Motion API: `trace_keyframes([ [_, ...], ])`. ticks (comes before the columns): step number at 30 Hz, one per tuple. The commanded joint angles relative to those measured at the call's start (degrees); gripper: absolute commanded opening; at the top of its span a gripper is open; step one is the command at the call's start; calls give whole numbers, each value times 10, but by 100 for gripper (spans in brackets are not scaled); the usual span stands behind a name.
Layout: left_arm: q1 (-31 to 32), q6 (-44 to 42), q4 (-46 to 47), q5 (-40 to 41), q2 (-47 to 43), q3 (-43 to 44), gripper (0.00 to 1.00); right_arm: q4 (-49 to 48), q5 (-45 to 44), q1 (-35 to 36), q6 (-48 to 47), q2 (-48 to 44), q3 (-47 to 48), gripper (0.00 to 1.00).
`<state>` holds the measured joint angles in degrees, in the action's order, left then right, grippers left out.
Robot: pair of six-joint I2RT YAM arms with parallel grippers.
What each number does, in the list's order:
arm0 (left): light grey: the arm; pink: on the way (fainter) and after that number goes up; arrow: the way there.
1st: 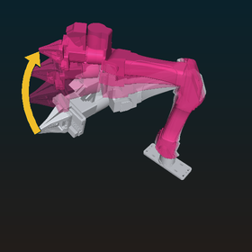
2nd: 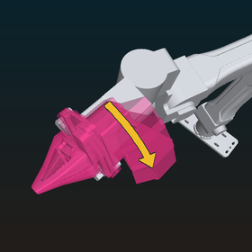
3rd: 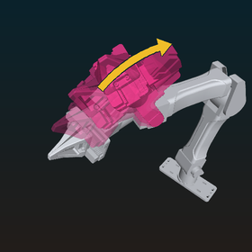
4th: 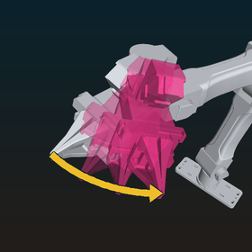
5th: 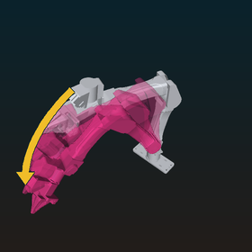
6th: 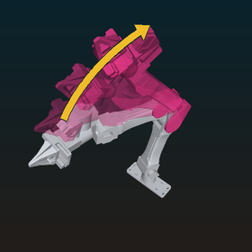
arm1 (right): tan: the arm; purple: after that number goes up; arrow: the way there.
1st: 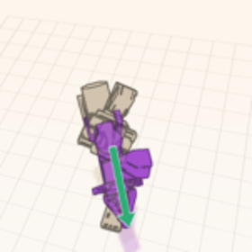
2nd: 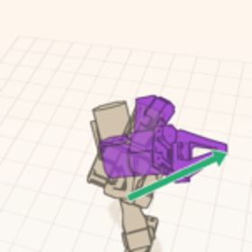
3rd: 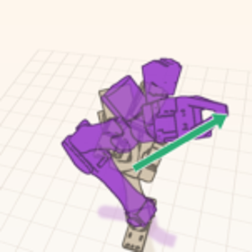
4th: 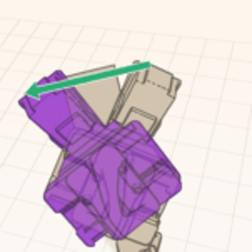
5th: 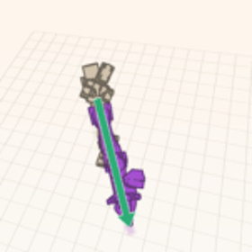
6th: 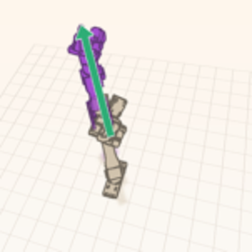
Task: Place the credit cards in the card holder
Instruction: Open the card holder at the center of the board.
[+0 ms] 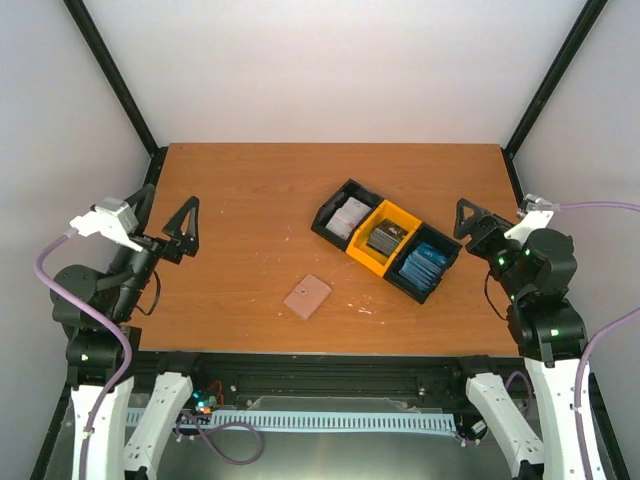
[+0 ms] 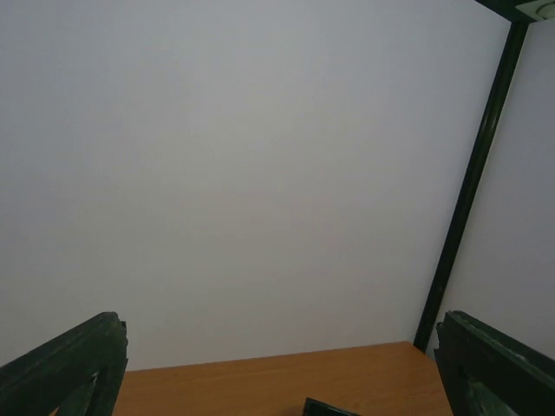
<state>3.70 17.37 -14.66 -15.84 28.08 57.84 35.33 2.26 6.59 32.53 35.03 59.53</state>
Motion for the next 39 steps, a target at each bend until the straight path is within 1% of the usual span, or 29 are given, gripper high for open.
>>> trace_keyframes([
  [1,-29,30,-21,-72,-5,2,99,-28,78,-27,33,9,-19,91],
  [5,-41,67,-31,-100,-7,-6,99,-55,148,-41,45,24,-41,93],
  [8,-41,87,-13,-170,-13,-29,99,-93,222,-46,50,38,-66,94],
  [11,-41,127,16,-230,-16,-72,100,-143,281,-46,69,42,-101,94],
  [15,-42,190,34,-282,-7,-140,100,-160,293,-15,70,52,-133,93],
  [17,-42,209,22,-280,9,-175,100,-168,281,12,71,64,-147,93],
  [20,-43,231,26,-261,45,-226,100,-200,267,79,68,98,-163,93],
  [23,-43,261,73,-231,105,-270,100,-233,240,144,47,156,-165,92],
  [26,-35,282,119,-226,202,-284,97,-239,215,197,20,229,-154,90],
  [28,-13,273,128,-223,279,-269,94,-246,186,227,6,270,-152,89],
  [31,45,263,130,-182,378,-240,91,-244,158,260,-6,320,-142,86],
  [33,82,265,144,-166,432,-226,86,-237,137,273,-3,338,-142,85],
  [36,126,270,163,-137,500,-211,79,-235,118,287,5,339,-150,84],
  [39,153,273,187,-142,565,-194,73,-232,116,294,10,329,-160,84],
])
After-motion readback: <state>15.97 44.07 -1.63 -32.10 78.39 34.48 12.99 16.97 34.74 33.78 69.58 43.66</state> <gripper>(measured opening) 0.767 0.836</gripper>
